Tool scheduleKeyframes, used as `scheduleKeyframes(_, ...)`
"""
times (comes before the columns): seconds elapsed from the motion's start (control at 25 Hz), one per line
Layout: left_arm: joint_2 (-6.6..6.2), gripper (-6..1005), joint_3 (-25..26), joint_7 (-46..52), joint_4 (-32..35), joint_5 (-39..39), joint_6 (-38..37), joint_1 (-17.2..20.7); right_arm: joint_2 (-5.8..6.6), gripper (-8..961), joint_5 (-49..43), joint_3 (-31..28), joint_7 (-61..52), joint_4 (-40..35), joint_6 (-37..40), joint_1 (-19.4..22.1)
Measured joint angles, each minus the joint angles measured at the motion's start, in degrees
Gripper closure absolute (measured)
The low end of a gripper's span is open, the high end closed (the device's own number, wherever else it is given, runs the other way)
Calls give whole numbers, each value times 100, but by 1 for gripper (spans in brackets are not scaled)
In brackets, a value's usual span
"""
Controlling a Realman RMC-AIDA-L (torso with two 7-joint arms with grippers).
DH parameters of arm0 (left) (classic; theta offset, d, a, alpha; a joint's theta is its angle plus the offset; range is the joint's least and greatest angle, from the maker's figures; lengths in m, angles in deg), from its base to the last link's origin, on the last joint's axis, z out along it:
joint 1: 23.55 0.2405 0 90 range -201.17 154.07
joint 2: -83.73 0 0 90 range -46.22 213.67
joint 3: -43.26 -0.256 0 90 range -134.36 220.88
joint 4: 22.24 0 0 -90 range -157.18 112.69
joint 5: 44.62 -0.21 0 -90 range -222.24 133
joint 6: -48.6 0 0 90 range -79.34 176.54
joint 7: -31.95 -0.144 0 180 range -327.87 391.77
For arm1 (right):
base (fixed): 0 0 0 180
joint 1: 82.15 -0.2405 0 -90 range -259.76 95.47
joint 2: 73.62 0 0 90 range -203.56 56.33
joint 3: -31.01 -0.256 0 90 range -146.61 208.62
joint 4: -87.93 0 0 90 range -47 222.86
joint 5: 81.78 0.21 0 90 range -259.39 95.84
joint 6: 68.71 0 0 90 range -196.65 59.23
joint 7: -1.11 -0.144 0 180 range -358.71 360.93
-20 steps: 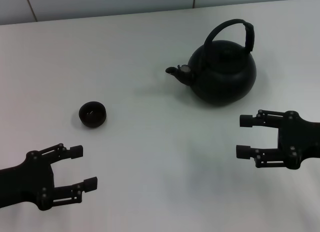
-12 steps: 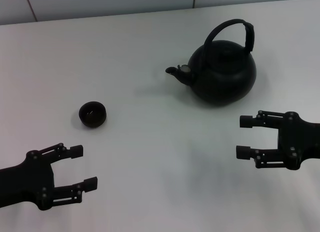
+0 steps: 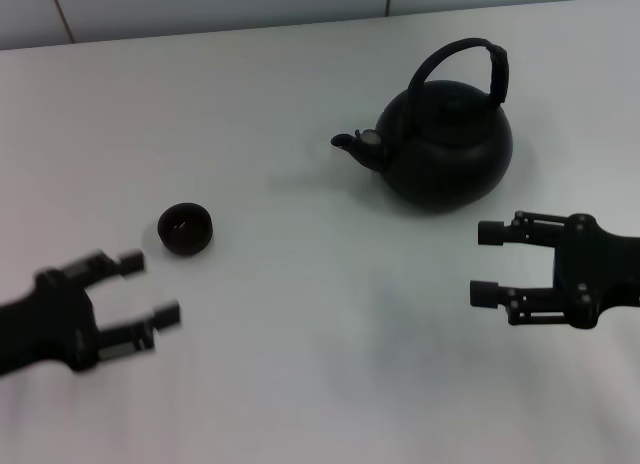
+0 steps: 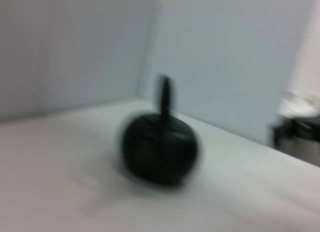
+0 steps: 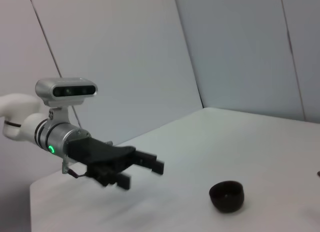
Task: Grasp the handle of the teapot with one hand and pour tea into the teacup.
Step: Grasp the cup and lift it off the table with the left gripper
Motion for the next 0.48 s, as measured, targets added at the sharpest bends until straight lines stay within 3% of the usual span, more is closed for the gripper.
scheduleKeyframes(0.12,87,138,363,27,-52,33,204,-87,0,153,10,-47,1,-1,-4,-42)
scheduleKeyframes(0.48,118,138,284,157,-711,333,1363,-541,0,153,145,-182,4,25,-6,-279)
